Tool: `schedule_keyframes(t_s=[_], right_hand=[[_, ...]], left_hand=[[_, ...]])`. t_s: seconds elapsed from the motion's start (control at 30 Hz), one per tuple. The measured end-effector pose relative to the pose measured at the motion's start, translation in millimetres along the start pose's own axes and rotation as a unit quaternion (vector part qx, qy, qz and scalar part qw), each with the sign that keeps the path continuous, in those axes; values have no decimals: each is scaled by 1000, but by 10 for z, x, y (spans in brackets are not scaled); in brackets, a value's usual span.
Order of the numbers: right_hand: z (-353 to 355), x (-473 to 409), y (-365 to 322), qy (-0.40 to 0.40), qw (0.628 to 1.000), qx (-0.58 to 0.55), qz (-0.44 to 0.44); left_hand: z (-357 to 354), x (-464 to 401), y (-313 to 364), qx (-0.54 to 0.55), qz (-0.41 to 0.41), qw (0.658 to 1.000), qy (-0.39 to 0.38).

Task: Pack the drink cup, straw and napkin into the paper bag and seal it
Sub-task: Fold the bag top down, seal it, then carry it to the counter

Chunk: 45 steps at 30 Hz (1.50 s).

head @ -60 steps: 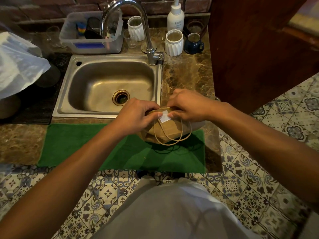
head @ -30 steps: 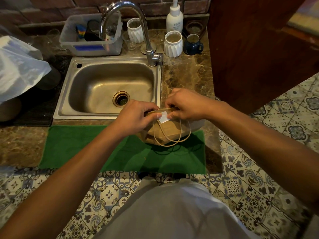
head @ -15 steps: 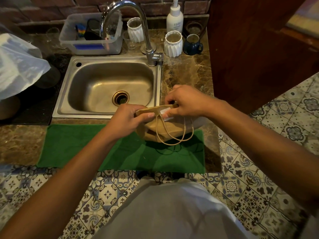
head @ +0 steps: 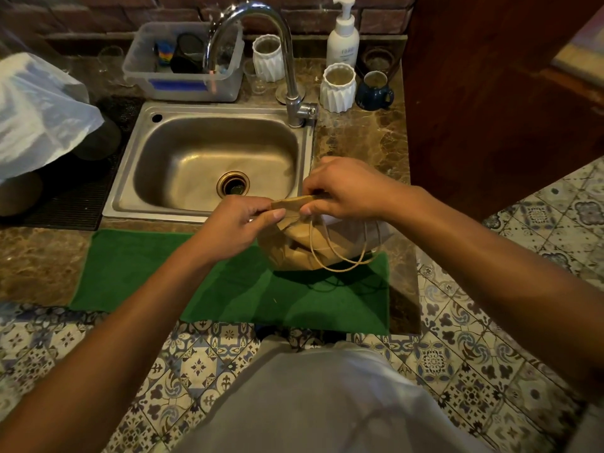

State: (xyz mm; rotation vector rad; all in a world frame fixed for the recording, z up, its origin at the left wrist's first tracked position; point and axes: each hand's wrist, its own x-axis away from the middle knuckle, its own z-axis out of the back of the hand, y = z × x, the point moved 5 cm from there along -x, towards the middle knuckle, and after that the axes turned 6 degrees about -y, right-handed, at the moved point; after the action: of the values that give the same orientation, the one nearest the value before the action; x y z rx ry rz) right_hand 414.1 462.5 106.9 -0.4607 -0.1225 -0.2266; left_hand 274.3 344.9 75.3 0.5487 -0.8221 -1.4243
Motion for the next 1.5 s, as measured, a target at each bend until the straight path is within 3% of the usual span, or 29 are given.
schedule_keyframes(t_s=[0.2, 0.53, 1.0, 1.5], right_hand=[[-20, -37, -49, -6, 1000, -1, 9], [65, 268, 260, 12, 999, 6, -39], [-104, 225, 228, -55, 994, 59, -68], [-76, 168, 110, -22, 996, 52, -67]], left_hand=[[5, -29, 181, -49, -43, 998, 26], [10, 22, 114, -45, -9, 998, 39], [8, 13, 182, -64, -4, 998, 27], [1, -58, 333, -80, -8, 997, 11]])
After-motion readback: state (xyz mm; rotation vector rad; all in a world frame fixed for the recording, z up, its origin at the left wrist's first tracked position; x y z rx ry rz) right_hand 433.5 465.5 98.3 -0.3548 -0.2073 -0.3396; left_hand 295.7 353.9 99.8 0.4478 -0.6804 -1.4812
